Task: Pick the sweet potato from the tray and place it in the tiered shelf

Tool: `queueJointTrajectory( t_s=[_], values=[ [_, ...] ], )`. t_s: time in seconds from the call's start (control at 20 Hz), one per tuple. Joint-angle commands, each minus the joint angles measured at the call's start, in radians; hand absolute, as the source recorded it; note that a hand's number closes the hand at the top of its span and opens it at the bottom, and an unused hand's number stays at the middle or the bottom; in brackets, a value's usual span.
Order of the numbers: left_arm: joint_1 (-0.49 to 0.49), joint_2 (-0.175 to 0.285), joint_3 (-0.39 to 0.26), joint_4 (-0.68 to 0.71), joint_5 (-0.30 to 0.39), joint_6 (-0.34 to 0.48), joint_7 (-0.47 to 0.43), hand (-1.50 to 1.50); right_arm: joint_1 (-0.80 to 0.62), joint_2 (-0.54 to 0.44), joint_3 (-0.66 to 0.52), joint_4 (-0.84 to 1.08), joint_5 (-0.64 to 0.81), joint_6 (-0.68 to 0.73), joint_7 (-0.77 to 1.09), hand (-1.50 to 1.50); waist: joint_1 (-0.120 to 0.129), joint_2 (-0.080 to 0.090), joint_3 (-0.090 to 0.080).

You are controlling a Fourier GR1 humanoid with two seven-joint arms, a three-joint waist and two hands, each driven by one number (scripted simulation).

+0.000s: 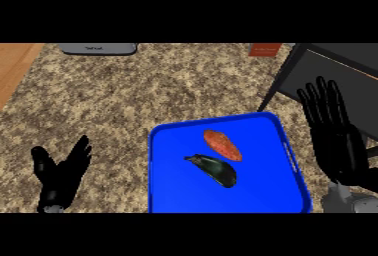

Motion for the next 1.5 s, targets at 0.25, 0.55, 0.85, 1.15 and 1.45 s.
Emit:
queueJointTrajectory(
  t_s=[0.25, 0.55, 0.85, 1.15, 1.45],
  values=[
    [-0.115, 0.037, -0.021, -0.005, -0.069, -0.035, -0.009, 0.00, -0.350, -0.273, 0.020, 0.339, 0.120, 0.306, 0.013, 1.50, 0.063, 0.046, 0.008],
    [-0.179, -0.003, -0.045, 0.023, -0.057, -0.049, 0.038, 0.00, -0.446, -0.302, 0.082, 0.702, 0.286, 0.324, 0.045, -1.50, 0.080, 0.055, 0.010],
    [-0.179, -0.021, -0.044, 0.057, -0.051, -0.075, 0.024, 0.00, -0.551, -0.369, 0.148, 0.840, 0.361, 0.590, -0.178, -1.50, 0.071, 0.045, 0.009],
    [-0.180, 0.019, 0.016, 0.083, -0.035, -0.095, 0.044, 0.00, -0.715, -0.382, 0.211, 0.923, 0.423, 0.770, -0.179, -1.50, 0.031, 0.026, 0.007],
    [-0.138, 0.005, 0.030, 0.128, -0.055, -0.097, -0.008, 0.00, -0.778, -0.346, 0.273, 0.792, 0.449, 0.774, 0.031, -1.50, 0.000, 0.015, 0.004]
  ],
)
